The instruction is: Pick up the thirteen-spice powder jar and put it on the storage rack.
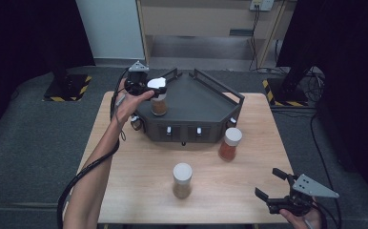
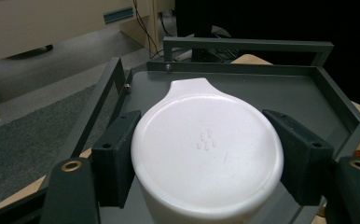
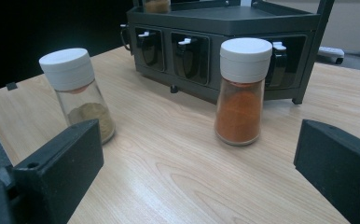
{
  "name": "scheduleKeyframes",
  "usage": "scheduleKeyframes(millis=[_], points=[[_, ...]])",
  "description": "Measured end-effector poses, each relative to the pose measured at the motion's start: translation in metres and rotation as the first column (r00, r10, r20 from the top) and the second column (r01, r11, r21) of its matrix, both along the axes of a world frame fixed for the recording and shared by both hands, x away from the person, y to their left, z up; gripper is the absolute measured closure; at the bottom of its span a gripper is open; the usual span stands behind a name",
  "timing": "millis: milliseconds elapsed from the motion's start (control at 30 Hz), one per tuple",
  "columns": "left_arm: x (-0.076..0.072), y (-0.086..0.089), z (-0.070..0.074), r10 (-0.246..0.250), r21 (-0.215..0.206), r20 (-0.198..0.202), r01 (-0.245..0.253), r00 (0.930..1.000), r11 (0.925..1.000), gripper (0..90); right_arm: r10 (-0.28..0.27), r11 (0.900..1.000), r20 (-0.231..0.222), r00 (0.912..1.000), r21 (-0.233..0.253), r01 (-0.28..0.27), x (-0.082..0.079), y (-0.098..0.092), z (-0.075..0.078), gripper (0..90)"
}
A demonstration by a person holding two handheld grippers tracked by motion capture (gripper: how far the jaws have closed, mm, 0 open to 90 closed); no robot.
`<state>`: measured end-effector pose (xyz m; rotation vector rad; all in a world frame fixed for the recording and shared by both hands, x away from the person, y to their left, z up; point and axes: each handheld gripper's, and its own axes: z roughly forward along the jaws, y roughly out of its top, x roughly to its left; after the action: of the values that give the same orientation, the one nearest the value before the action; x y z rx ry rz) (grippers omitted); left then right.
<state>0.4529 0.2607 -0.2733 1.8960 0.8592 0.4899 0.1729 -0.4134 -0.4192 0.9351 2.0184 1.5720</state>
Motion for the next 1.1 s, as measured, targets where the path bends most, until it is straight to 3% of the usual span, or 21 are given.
scheduleKeyframes(millis=[333,467,533,700,967,1100], points=[[-0.001,0.0,-0.002,0.001,0.001,0.011,-0.001,0.9999,1.0,29.1,0.002,1.0,-0.003,1.0,0.001,-0.002,0.0,0.0,0.0,2.0],[-0.004,-0.001,-0.001,0.025,-0.014,0.026,-0.024,0.9994,0.9996,13.7,0.001,1.0,-0.003,1.0,0.001,-0.001,0.0,0.0,0.0,1.9],[-0.009,-0.001,-0.001,0.046,-0.032,0.067,-0.044,0.9967,0.9985,8.9,0.001,1.0,-0.004,1.0,0.001,-0.001,0.0,0.0,0.0,1.9],[-0.014,0.002,0.006,0.057,-0.057,0.094,-0.052,0.9939,0.9971,4.2,0.0,1.0,-0.004,1.0,0.002,0.0,0.0,0.001,0.0,1.9],[-0.025,0.007,0.017,0.019,-0.099,0.149,-0.004,0.9887,0.995,3.4,0.001,1.0,-0.002,1.0,0.0,-0.001,0.0,0.001,0.0,1.9],[-0.033,0.006,0.024,-0.008,-0.1,0.178,0.026,0.984,0.9946,3.4,0.001,1.0,-0.001,1.0,-0.001,-0.001,0.0,0.001,0.0,2.0]])
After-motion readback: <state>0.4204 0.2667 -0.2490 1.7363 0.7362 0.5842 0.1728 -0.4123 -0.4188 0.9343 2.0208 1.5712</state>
